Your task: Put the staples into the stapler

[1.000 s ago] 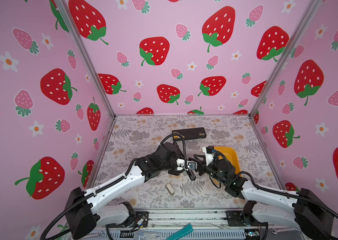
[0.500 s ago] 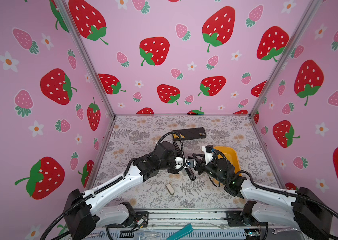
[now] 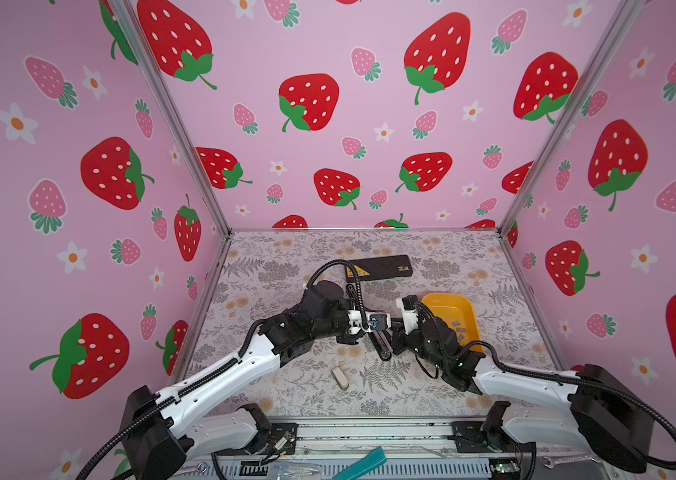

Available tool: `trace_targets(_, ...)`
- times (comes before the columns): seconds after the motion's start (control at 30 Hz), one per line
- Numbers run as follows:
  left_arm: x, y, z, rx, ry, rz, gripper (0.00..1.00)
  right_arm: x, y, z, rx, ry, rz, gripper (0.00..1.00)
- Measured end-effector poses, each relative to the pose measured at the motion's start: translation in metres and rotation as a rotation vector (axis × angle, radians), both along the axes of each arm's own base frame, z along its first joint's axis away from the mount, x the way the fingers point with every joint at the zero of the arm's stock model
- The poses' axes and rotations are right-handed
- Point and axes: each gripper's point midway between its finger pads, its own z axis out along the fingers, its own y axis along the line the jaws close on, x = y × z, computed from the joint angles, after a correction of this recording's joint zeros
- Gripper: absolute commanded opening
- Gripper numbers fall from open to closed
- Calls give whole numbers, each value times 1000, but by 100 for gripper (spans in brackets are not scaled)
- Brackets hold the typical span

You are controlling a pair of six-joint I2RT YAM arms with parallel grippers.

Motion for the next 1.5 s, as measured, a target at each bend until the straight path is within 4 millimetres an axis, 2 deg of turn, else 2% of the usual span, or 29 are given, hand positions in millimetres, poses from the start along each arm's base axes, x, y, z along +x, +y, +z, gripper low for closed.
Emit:
trace_targets(0.07, 0, 0, -1, 2, 1, 1, 0, 1, -5, 8, 11, -16, -21, 25)
trace_targets(0.17, 0, 0, -2, 6, 5, 0, 0, -1, -18, 31, 64, -67, -53, 23)
trace_targets(0.3, 0, 0, -5, 13, 11, -1, 0, -9, -33, 60, 140, -149, -56, 8)
trace_targets(0.47, 1, -1, -7, 19, 15, -3, 0, -25, -27, 78, 184, -210, 29, 3)
trace_targets(0.57, 0, -1, -8, 18, 18, -9, 0, -33, -18, 77, 184, -218, 87, 2)
trace_targets(0.77, -1, -2, -9, 19, 21, -14, 0, -41, -3, 55, 127, -187, 153, 2)
trace_targets(1.33, -5, -5, -11, 20, 30, -48, 0, -33, -1, 44, 83, -163, 122, 3)
trace_targets(1.5, -11, -6, -4, -5, 31, -70, 0, -31, 2, 36, 60, -145, 120, 3)
